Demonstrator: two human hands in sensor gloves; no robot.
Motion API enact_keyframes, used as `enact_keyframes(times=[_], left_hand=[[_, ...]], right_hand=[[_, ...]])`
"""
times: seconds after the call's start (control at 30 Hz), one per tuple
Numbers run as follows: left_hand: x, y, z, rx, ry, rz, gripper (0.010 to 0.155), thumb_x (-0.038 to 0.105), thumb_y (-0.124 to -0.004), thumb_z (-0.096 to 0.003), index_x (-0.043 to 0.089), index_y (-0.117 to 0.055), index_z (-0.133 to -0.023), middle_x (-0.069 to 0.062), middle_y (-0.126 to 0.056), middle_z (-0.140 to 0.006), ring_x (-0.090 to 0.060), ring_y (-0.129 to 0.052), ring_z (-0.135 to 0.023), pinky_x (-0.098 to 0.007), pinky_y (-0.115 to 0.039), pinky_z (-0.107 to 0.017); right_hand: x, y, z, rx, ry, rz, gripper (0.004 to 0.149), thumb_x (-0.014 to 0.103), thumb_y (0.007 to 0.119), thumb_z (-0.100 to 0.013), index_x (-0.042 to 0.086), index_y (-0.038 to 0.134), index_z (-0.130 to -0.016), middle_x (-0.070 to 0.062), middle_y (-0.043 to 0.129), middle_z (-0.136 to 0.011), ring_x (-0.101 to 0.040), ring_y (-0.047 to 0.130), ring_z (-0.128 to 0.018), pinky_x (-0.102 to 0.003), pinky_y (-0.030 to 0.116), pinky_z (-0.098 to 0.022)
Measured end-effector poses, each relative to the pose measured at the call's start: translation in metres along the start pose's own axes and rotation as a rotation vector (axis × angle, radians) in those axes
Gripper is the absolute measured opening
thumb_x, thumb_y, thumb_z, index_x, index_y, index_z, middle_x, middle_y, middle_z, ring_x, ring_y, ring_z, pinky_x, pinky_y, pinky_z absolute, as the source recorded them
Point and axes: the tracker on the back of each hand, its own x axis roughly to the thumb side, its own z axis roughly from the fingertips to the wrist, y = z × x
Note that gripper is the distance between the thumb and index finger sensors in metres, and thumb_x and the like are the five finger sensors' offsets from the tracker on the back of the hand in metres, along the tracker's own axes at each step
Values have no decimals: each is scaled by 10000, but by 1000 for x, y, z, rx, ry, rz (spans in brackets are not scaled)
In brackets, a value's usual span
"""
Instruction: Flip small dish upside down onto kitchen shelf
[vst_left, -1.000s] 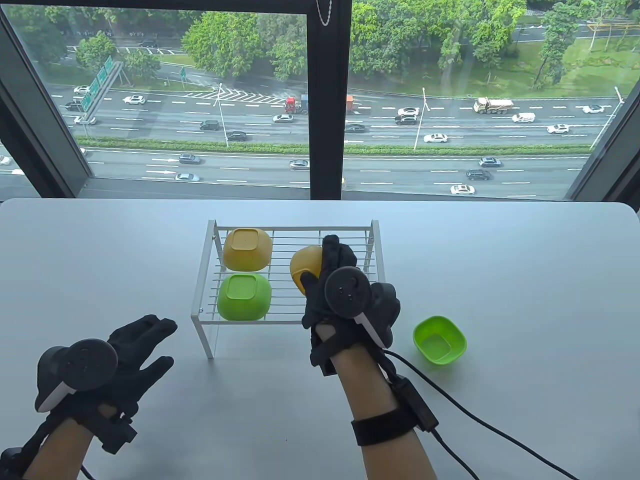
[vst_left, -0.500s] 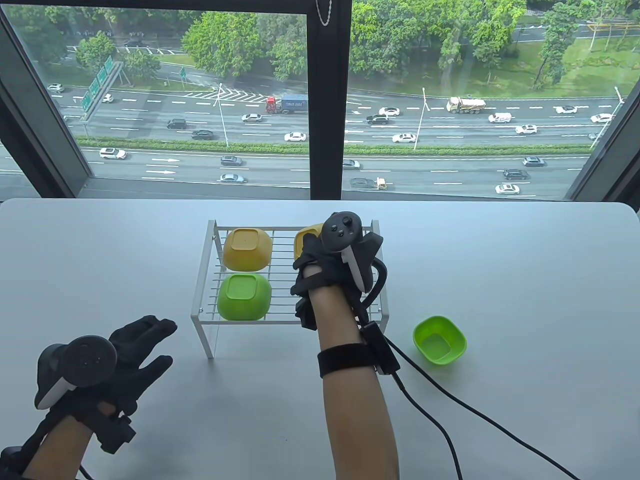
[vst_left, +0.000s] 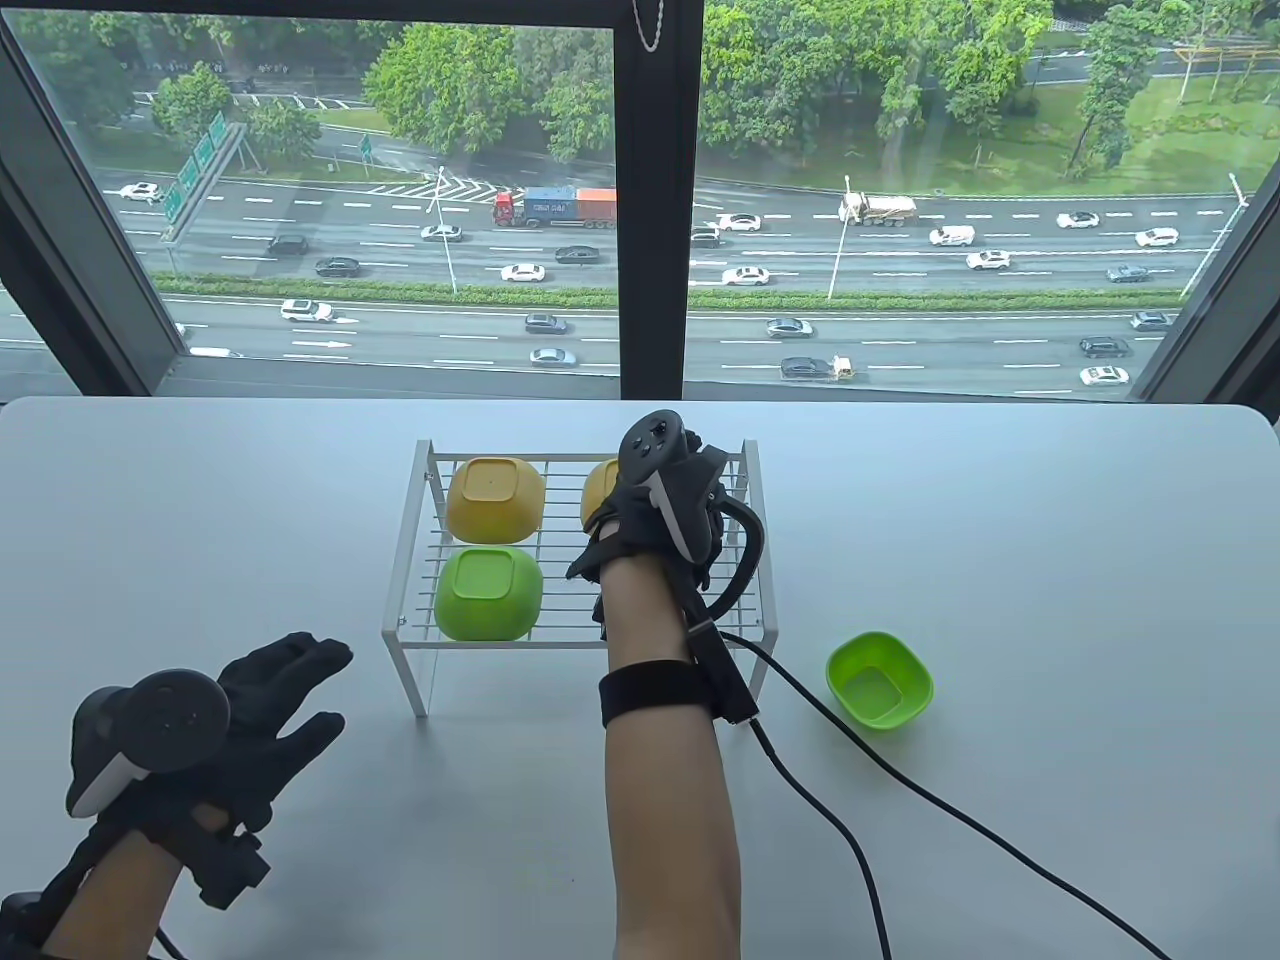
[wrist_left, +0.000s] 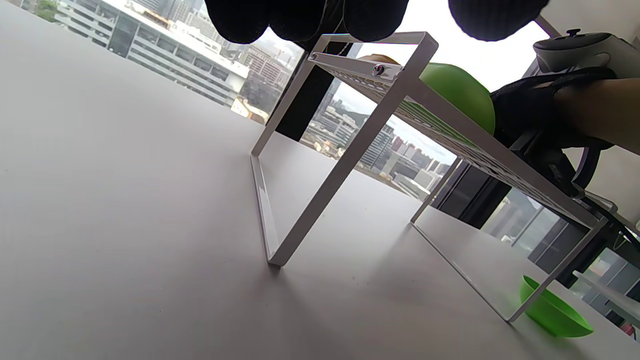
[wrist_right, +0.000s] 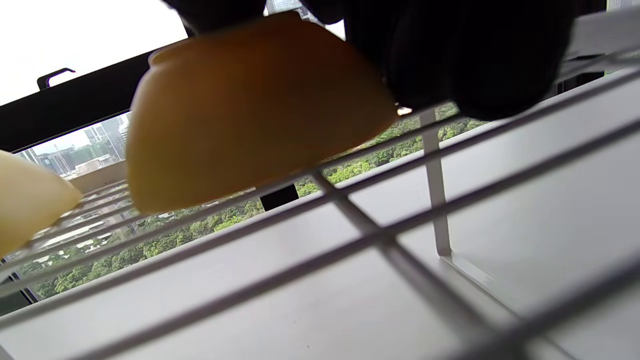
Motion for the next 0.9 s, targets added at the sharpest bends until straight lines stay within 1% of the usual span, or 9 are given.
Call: enact_keyframes(times=[0.1,0.23,0.27,0.4,0.47,0.67,0.7,0.8,0.9], left_hand=[[0,0,1,1,2,-11,712,582,-674,-453,314,-565,-1104,-115,-497,-1192,-419,-565,-1054,-716,-453,-768],[0,1,1,8,-1,-12,710,581,-674,-454,314,-568,-1103,-116,-498,-1192,-421,-564,-1054,-717,-451,-769],[0,1,1,7,0,-12,712,581,-675,-454,311,-569,-1104,-116,-499,-1191,-421,-566,-1053,-717,-452,-768],[0,1,1,3,-1,-16,710,581,-675,-453,312,-570,-1102,-114,-499,-1191,-419,-568,-1053,-716,-453,-768],[0,1,1,3,-1,-18,709,580,-676,-453,311,-573,-1101,-114,-502,-1190,-419,-571,-1051,-717,-452,-767],[-1,2,3,9,2,-11,704,577,-678,-453,308,-586,-1097,-115,-505,-1188,-418,-568,-1052,-718,-447,-768],[0,2,4,16,-3,-13,704,576,-678,-452,306,-589,-1096,-115,-509,-1187,-418,-571,-1051,-718,-449,-767],[2,3,5,26,-13,-20,704,575,-679,-453,305,-590,-1097,-115,-510,-1187,-420,-571,-1051,-720,-447,-767],[2,1,4,23,-15,-29,702,576,-678,-453,307,-593,-1095,-112,-514,-1187,-417,-575,-1051,-720,-449,-766]], right_hand=[[1,-3,6,-19,-66,29,719,480,735,-507,81,487,-1051,-255,723,-930,-517,915,-532,-572,856,-392],[6,-11,28,-70,-216,34,757,540,744,-504,102,492,-1067,-235,663,-992,-437,831,-696,-529,814,-473],[6,-14,35,-94,-264,31,751,544,745,-504,109,507,-1068,-232,656,-1001,-441,818,-708,-527,805,-484],[-1,-24,59,-136,-372,18,733,554,746,-508,127,546,-1069,-215,638,-1028,-445,770,-772,-555,749,-546],[-9,-31,69,-151,-429,12,727,552,746,-513,137,546,-1076,-219,590,-1057,-451,730,-810,-585,699,-588],[-44,-50,95,-217,-527,-53,710,552,748,-512,159,574,-1076,-203,578,-1080,-483,654,-886,-670,579,-656],[-54,-54,101,-204,-576,-69,704,551,746,-519,163,572,-1080,-206,573,-1082,-489,648,-887,-663,585,-655],[-78,-63,120,-250,-621,-98,702,555,748,-517,170,584,-1081,-195,597,-1083,-479,670,-886,-659,603,-651],[-105,-71,133,-262,-624,-106,701,561,745,-517,179,585,-1083,-187,601,-1087,-470,677,-890,-660,609,-651]])
